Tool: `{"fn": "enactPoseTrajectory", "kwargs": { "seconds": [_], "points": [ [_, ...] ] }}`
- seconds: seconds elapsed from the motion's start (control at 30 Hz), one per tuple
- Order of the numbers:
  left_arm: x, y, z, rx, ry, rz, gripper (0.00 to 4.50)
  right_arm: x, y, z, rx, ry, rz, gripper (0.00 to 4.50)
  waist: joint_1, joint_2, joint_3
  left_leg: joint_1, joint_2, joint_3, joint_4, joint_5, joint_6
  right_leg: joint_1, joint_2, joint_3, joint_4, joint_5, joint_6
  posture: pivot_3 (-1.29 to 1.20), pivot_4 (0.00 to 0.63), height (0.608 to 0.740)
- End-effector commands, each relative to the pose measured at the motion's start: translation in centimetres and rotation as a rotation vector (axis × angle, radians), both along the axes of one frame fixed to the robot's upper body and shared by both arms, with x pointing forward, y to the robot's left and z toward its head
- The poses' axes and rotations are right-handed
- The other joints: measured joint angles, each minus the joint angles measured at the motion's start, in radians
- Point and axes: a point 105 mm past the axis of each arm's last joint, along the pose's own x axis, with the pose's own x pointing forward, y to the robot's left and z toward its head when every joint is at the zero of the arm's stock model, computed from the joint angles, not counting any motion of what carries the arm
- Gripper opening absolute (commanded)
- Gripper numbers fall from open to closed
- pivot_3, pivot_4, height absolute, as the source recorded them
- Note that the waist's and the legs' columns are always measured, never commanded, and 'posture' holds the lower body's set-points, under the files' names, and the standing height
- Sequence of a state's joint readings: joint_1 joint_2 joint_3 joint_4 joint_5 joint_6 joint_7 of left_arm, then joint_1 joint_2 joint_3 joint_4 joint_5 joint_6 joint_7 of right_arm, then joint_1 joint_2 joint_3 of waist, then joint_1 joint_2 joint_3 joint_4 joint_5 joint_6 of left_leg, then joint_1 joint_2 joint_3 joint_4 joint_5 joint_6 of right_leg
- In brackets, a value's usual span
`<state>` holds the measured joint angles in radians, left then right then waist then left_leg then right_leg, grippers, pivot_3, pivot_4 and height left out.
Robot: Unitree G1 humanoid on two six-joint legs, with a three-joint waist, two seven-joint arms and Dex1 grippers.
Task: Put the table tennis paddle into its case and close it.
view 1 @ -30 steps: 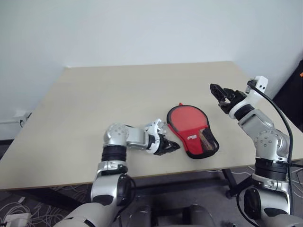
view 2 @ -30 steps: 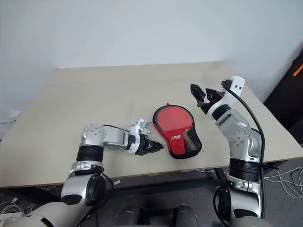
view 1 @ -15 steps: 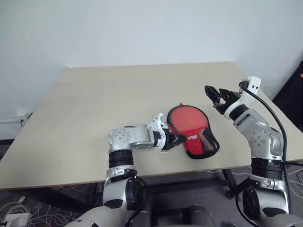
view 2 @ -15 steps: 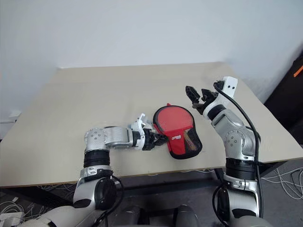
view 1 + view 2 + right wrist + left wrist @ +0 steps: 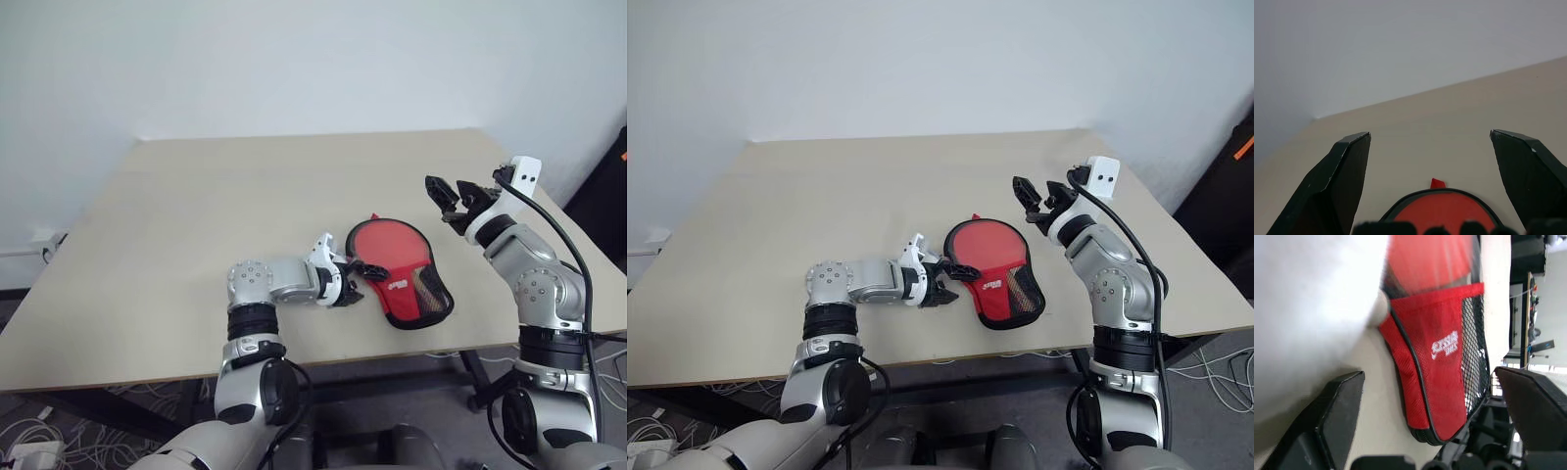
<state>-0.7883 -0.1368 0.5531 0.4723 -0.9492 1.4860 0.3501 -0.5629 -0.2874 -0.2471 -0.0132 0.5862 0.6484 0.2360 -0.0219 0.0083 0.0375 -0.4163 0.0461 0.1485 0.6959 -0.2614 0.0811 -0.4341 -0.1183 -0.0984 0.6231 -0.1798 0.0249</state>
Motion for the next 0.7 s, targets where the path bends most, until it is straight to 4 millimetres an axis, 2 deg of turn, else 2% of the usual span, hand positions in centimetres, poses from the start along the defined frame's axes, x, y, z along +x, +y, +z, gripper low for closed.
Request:
{"fn": "enactPoseTrajectory", "kwargs": {
  "seconds": [0.03,0.2,0.47,0.7],
  "points": [
    [-0.6,-4.7,1.5,-0.056,0.014,-0.083,4.49,-0.1,-0.1,1.8,0.000,-0.071,-0.007,4.25,0.002,0.000,0.000,0.001,0.000,-0.001,0.000,0.000,0.000,0.002,0.000,-0.001,0.000,0.000,0.000,0.00,0.000,0.724],
    [-0.9,-6.5,1.8,-0.095,0.041,-0.115,4.49,-0.1,-0.2,1.7,-0.003,-0.070,-0.017,4.25,0.007,0.000,0.000,0.004,-0.001,-0.006,0.000,-0.001,0.001,0.006,-0.002,-0.003,-0.001,0.000,0.000,0.00,0.000,0.724],
    [-1.6,-8.8,3.5,-0.210,0.021,-0.188,4.49,-0.2,-0.4,1.6,-0.003,-0.068,-0.028,4.25,0.009,0.000,0.000,0.004,-0.002,-0.007,0.000,-0.001,0.001,0.006,-0.002,-0.003,-0.001,-0.001,0.001,0.00,0.000,0.724],
    [-2.3,-9.9,1.8,-0.161,0.052,-0.210,4.49,-0.2,-0.5,1.7,-0.006,-0.067,-0.035,4.25,0.009,0.000,0.000,0.004,-0.001,-0.007,0.000,-0.001,0.001,0.006,-0.002,-0.003,-0.001,-0.001,0.001,0.00,0.000,0.724]
  ]
}}
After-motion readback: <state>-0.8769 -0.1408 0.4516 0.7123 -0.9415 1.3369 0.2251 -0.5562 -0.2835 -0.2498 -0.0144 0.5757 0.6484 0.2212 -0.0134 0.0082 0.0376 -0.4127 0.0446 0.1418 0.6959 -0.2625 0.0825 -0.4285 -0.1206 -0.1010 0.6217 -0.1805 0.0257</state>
